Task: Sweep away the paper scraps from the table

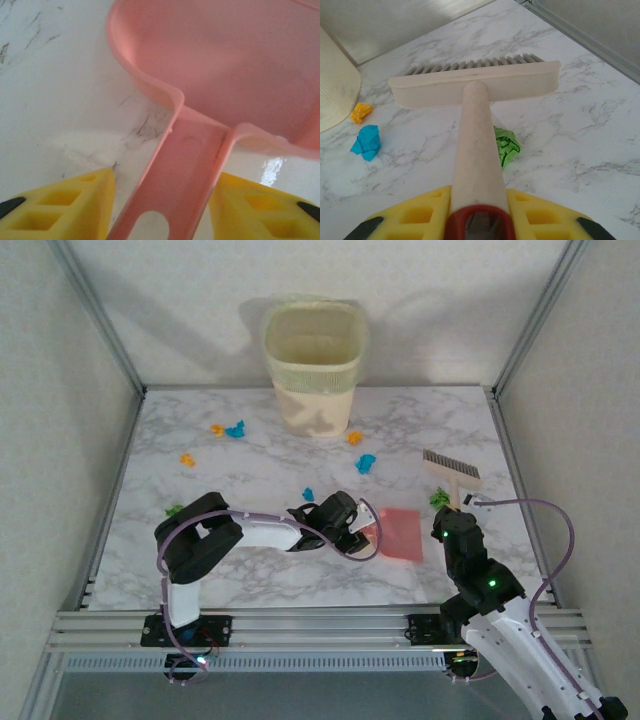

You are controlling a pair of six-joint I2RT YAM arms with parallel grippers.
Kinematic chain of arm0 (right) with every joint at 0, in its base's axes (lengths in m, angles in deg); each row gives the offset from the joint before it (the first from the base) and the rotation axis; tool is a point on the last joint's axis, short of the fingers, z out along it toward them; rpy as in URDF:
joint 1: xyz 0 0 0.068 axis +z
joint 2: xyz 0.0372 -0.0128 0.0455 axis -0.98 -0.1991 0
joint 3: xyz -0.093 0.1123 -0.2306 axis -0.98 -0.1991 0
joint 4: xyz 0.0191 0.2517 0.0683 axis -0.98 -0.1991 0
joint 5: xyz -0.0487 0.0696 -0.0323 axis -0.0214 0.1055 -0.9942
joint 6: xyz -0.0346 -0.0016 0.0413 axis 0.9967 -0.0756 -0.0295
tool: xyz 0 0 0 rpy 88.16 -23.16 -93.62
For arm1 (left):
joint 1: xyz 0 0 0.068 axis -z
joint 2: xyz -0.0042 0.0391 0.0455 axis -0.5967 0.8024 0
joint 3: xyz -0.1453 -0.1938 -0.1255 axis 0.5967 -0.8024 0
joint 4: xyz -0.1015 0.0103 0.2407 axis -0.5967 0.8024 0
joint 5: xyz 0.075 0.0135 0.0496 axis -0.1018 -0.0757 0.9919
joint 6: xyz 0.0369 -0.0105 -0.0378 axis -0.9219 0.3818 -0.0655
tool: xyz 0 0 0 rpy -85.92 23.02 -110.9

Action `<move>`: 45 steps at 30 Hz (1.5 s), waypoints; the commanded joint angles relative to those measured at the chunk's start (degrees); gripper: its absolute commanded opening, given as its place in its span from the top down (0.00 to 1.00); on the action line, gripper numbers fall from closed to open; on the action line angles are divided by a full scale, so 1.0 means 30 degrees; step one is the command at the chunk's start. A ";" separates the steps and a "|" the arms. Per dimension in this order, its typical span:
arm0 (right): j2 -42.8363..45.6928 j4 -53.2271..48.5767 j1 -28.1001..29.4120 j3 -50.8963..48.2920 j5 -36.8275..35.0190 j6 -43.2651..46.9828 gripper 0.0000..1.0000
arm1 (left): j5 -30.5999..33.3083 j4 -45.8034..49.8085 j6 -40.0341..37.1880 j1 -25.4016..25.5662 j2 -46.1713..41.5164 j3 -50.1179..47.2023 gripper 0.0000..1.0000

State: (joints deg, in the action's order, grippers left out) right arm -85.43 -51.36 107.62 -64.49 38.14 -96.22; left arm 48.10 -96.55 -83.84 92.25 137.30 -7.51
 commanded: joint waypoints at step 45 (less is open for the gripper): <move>-0.1113 0.0980 -0.0063 0.0452 0.0048 0.0001 1.00 | 0.1568 0.0304 0.5079 0.1374 -0.0452 0.0381 0.61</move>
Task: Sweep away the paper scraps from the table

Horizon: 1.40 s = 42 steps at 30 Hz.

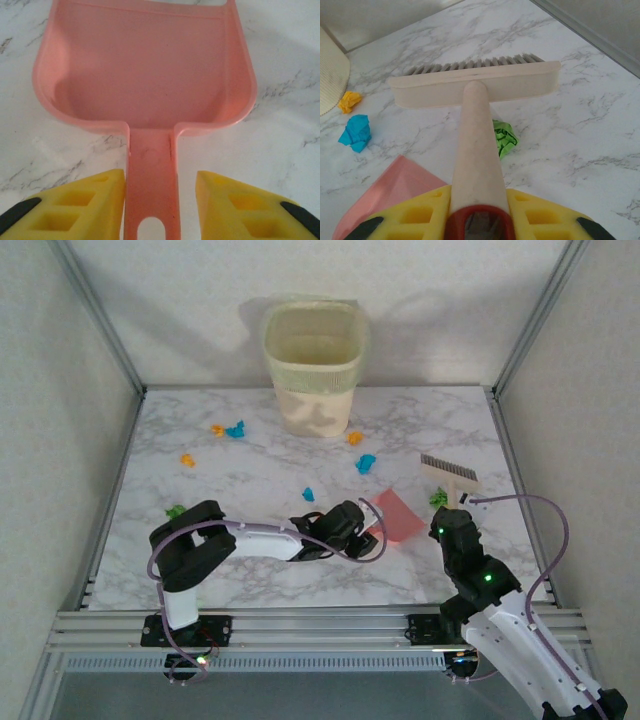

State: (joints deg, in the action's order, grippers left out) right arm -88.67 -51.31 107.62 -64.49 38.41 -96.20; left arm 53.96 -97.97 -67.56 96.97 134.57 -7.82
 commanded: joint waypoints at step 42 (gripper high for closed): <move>-0.0310 0.0996 -0.0088 0.0519 0.0008 0.0109 1.00 | 0.1736 -0.6538 0.0504 0.1103 0.0725 -0.3366 0.53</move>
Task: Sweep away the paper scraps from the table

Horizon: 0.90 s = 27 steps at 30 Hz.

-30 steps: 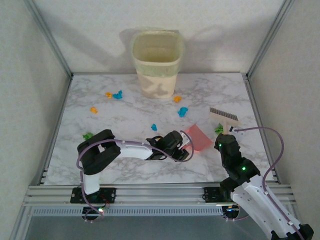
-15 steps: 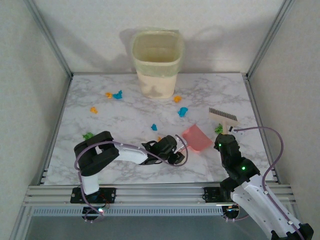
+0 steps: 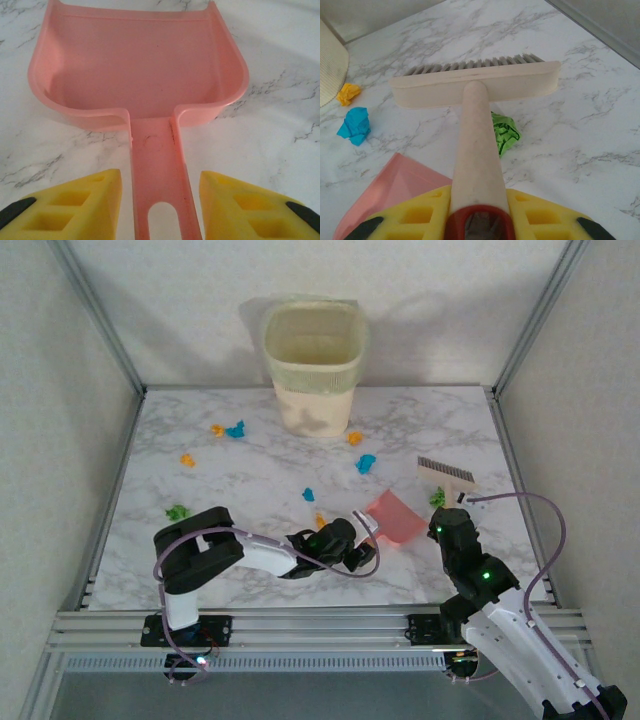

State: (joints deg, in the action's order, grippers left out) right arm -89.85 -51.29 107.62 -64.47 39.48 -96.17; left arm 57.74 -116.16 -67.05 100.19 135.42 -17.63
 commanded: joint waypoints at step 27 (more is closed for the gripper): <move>0.0147 0.0083 -0.0076 0.0826 -0.1284 -0.0768 1.00 | 0.1950 0.3153 0.1303 -0.0040 -0.1285 0.2141 1.00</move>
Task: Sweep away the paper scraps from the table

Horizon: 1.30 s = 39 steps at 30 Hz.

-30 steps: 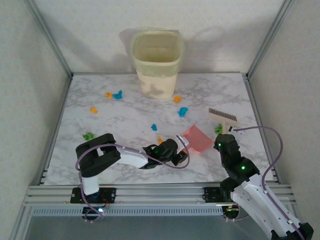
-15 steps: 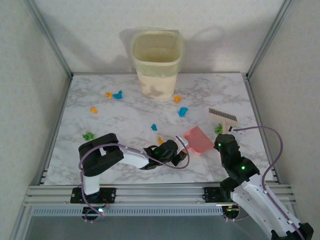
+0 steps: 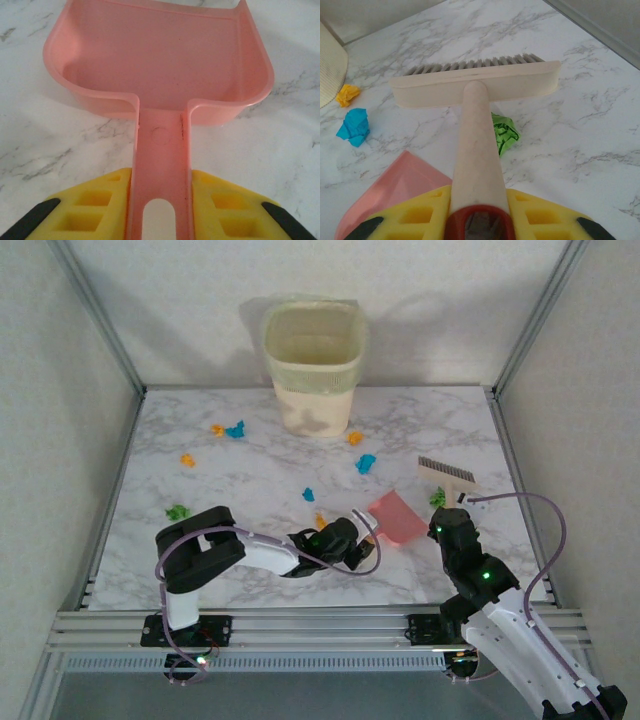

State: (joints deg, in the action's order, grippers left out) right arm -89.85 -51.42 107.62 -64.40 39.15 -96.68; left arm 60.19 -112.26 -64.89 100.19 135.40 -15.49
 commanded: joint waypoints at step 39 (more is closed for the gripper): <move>-1.1456 -0.9133 -0.5856 1.1818 0.8181 -0.6027 1.00 | -0.0816 0.9809 0.0690 0.0870 0.1693 0.6420 1.00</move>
State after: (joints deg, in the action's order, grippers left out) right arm -123.86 -80.19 90.37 -30.79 59.32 -113.20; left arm 56.89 -85.62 -62.44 102.44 138.83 2.85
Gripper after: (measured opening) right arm 0.265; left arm 0.276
